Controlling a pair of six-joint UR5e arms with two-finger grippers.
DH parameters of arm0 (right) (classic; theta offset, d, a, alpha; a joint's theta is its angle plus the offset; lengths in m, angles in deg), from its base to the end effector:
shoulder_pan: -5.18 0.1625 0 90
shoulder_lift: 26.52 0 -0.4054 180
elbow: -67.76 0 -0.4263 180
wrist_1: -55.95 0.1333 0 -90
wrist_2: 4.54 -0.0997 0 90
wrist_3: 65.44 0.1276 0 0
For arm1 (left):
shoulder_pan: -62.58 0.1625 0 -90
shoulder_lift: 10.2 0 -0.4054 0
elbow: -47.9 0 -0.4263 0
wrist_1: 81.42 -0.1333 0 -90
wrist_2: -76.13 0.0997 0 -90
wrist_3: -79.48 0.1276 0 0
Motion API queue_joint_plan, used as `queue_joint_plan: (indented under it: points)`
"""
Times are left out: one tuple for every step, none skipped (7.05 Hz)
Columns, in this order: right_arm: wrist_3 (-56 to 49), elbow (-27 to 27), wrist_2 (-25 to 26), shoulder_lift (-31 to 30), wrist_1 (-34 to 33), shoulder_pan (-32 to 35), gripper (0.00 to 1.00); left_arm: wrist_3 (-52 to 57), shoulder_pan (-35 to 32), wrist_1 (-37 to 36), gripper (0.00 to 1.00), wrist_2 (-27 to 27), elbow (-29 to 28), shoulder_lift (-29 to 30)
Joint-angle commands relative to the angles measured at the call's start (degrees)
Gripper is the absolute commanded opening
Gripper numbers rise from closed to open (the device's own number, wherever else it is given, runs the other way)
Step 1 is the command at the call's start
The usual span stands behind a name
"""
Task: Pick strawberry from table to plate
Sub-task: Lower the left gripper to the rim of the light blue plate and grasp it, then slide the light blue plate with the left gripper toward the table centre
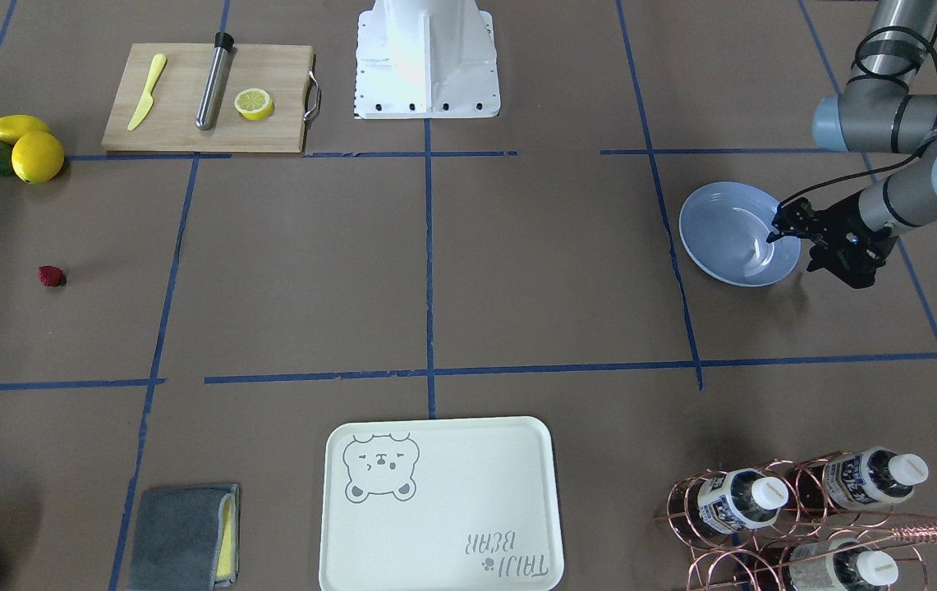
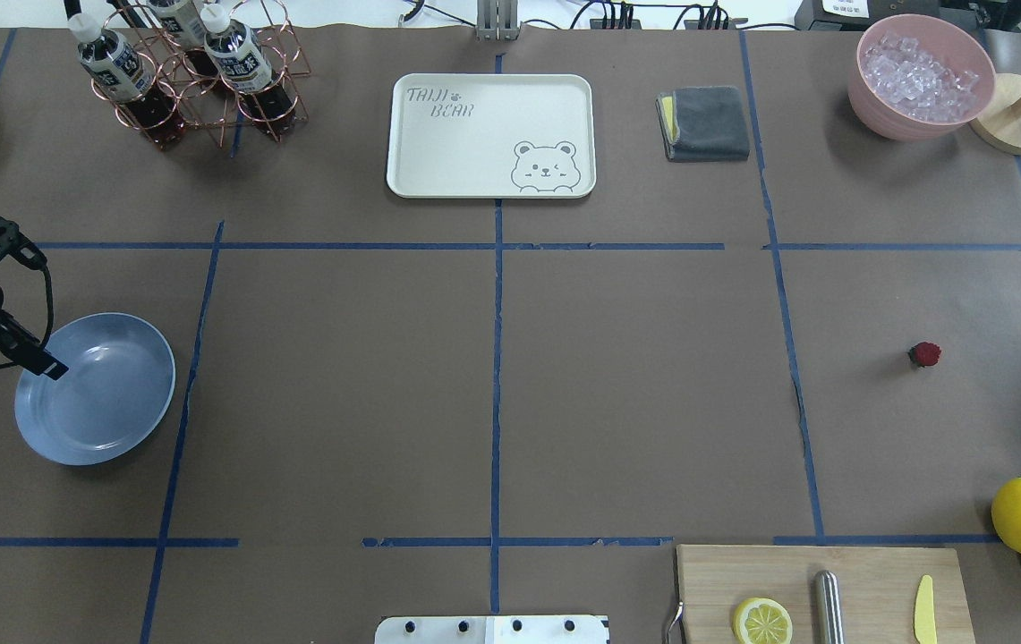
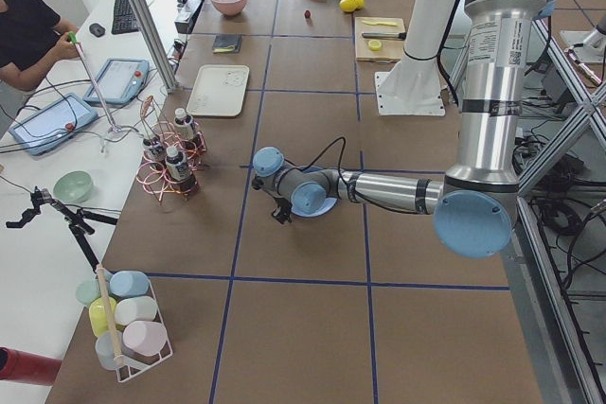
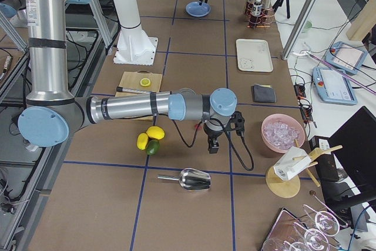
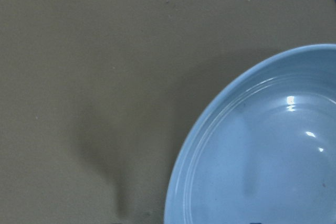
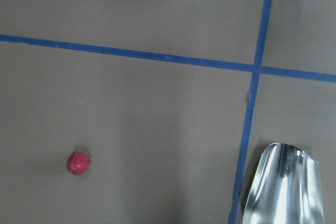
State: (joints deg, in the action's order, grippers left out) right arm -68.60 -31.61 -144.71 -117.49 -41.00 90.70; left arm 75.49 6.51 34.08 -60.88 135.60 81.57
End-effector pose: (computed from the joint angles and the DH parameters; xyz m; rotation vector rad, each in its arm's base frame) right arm -0.0052 -0.5178 0.5847 0.0136 -0.8765 -0.1358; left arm 0.2827 -0.4919 0.6084 0.1288 0.9138 0.6644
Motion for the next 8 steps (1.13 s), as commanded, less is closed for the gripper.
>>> queue_joint_plan:
  points:
    - [0.09,-0.04,-0.01,0.0,0.0,-0.01,1.0,-0.06,-0.01,-0.01,0.0,0.16,1.23,-0.63]
    - [0.09,-0.21,-0.1,0.0,0.0,-0.01,1.0,-0.24,-0.01,-0.01,0.0,0.16,1.42,-0.54]
    - [0.09,-0.39,-0.19,0.0,0.0,-0.01,1.0,-0.59,-0.1,-0.01,0.0,-0.1,3.33,-0.54]
    - [0.0,-0.91,-0.45,0.0,0.0,-0.01,1.0,-5.37,-0.19,-0.1,0.0,-0.45,6.66,-0.54]
    - [-0.17,-1.53,-0.45,-0.09,0.0,-0.01,1.0,-15.17,-0.01,0.07,0.0,-0.54,10.43,-0.02]
    - [-0.35,-1.71,-0.62,-0.52,0.0,-0.01,1.0,-22.75,0.08,0.16,0.0,-1.67,13.08,1.29]
    - [-0.35,-1.79,-0.63,-0.61,0.0,-0.01,1.0,-30.31,0.42,1.3,0.0,-4.21,14.41,4.26]
    - [-0.35,-1.79,-0.63,-0.61,0.0,-0.01,1.0,-41.87,3.65,6.09,0.0,-4.49,14.17,6.21]
